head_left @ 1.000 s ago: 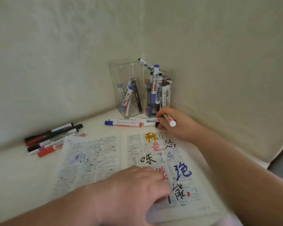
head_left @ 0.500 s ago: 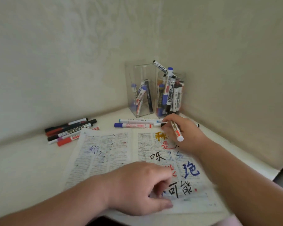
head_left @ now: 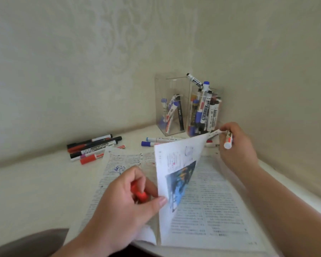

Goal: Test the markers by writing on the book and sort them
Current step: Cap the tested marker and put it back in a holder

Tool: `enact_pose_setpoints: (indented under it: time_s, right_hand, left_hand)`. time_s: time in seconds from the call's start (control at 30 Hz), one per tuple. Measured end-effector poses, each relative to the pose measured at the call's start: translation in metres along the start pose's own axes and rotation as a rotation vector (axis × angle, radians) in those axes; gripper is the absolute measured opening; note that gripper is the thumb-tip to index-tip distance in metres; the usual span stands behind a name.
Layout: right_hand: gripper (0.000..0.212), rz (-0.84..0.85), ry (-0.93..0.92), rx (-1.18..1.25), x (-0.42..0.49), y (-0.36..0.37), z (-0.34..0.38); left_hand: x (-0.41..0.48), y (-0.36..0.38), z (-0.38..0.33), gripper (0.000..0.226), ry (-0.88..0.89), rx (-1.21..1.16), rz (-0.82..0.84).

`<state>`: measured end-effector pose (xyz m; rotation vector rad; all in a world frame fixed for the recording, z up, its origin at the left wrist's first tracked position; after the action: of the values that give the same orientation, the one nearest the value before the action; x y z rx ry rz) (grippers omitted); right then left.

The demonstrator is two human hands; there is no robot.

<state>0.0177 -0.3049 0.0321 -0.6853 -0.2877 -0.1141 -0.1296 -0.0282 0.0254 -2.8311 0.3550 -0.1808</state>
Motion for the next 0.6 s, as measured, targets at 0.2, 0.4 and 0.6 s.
enact_pose_setpoints:
  time_s: [0.2,0.4,0.6]
  right_hand:
    - [0.030,0.408,-0.255,-0.049,-0.016,0.050,0.046]
    - [0.072,0.864,-0.411,-0.369,-0.046,0.103,0.091]
    - [0.078,0.933,-0.409,-0.445,-0.065,0.135,0.093]
  left_hand:
    - [-0.045,-0.021,0.026,0.037,-0.099,-0.112,-0.237]
    - [-0.083,-0.092,0.023,0.049,0.012,-0.040,-0.577]
    - [-0.053,-0.156,-0.028,0.044,0.242,0.368,-0.649]
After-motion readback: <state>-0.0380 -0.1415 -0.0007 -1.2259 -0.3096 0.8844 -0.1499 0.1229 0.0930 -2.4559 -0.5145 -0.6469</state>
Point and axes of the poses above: each hand's wrist, its own x-axis towards the middle knuckle, its own y-axis out of the palm, z = x × y, the point moved 7 cm from there along x, towards the middle knuckle, and after that the axes turned 14 degrees about z, right-handed, at the moved point
